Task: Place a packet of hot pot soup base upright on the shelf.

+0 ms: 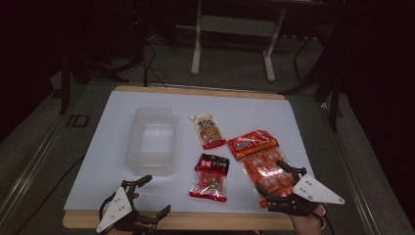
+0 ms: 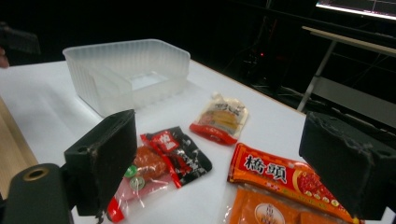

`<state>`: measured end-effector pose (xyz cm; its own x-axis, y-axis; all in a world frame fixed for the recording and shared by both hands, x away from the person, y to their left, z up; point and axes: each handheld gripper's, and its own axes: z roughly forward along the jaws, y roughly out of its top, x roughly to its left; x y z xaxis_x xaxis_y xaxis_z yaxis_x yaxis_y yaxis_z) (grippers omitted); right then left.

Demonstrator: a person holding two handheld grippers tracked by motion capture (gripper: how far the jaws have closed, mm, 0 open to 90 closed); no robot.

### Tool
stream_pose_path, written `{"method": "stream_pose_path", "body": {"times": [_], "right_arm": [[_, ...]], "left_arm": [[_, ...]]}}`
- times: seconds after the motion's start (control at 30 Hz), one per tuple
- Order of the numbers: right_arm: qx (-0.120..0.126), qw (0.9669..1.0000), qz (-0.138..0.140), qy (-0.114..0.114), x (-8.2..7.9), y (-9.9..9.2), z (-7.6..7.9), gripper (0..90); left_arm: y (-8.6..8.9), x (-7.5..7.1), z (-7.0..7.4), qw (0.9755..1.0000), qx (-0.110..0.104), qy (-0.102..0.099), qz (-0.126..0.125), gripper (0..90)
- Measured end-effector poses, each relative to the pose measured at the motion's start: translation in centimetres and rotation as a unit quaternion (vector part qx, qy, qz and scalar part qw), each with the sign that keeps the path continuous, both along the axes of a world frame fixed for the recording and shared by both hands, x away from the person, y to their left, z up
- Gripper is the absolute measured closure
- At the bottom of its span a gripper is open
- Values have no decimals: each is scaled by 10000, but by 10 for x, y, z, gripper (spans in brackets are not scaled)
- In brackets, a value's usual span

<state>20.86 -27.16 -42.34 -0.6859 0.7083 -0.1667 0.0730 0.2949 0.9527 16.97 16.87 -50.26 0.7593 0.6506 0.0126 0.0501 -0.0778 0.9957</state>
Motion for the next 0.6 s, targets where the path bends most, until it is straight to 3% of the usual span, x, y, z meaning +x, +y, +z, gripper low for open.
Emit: {"method": "stream_pose_path", "body": {"times": [0.07, 0.23, 0.27, 0.37, 0.6], "right_arm": [[-6, 10000, -79, -45, 1, 0, 3, 112], [190, 9998, -27, 23, 10, -4, 18, 99], [338, 9994, -105, 28, 15, -6, 24, 99], [417, 9990, -149, 47, 20, -8, 29, 99], [198, 9996, -176, -48, 44, -13, 38, 99]], "left_arm": [[0, 0, 0, 10000, 7, 7, -6, 0], [-1, 0, -1, 10000, 6, 23, -22, 0], [-1, 1, -1, 10000, 4, 29, -22, 0], [0, 1, -1, 10000, -11, 36, -19, 0], [0, 1, -1, 10000, -41, 60, -30, 0]]}}
